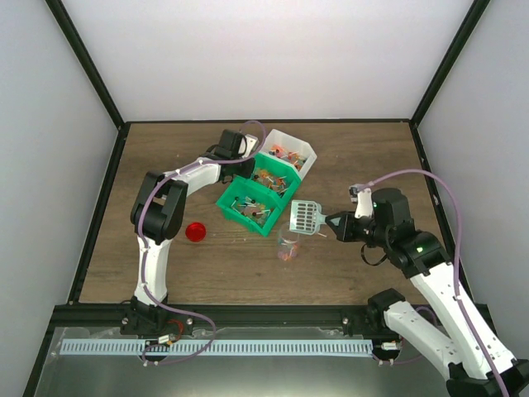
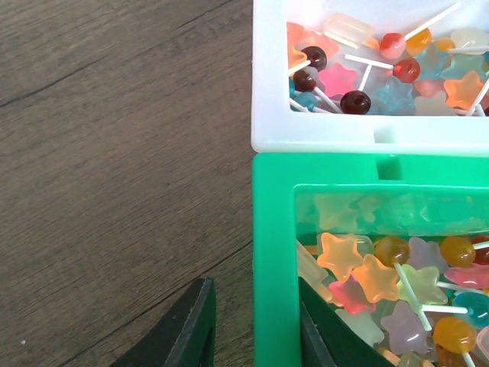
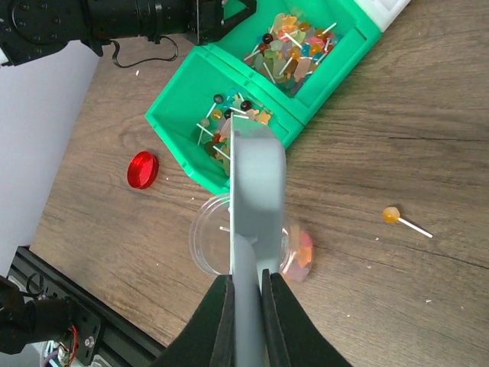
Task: Pack the candies
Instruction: Place the fake candies in the packing bottle, then scoop the fake candies from the storage box.
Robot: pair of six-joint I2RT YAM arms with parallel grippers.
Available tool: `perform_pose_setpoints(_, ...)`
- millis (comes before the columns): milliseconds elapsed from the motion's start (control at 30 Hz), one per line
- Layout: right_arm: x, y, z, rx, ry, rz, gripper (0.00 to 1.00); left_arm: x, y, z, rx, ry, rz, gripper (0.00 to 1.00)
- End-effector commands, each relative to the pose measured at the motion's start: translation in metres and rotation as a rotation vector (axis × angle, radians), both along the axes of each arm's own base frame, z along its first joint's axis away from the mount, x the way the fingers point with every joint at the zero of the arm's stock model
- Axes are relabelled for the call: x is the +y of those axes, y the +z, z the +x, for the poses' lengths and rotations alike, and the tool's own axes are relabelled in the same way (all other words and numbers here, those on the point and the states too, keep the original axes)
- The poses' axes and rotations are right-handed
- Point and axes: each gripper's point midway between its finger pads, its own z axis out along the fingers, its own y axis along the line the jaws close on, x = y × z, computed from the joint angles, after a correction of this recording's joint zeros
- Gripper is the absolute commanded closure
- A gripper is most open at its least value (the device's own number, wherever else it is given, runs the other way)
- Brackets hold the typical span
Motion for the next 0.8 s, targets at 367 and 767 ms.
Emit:
perform_pose_setpoints(367, 0.006, 0.06, 0.005, -0.135, 0.01, 0.078, 0.99, 0.019, -0.057, -0.014, 0.124, 0.023, 0.07, 0.74)
perform_pose_setpoints(767, 0.028, 0.064, 0.108, -0.071, -0.194, 0.169, 0.99, 0.013, -0.048, -0.015, 0.115, 0.002, 0.036, 0.7)
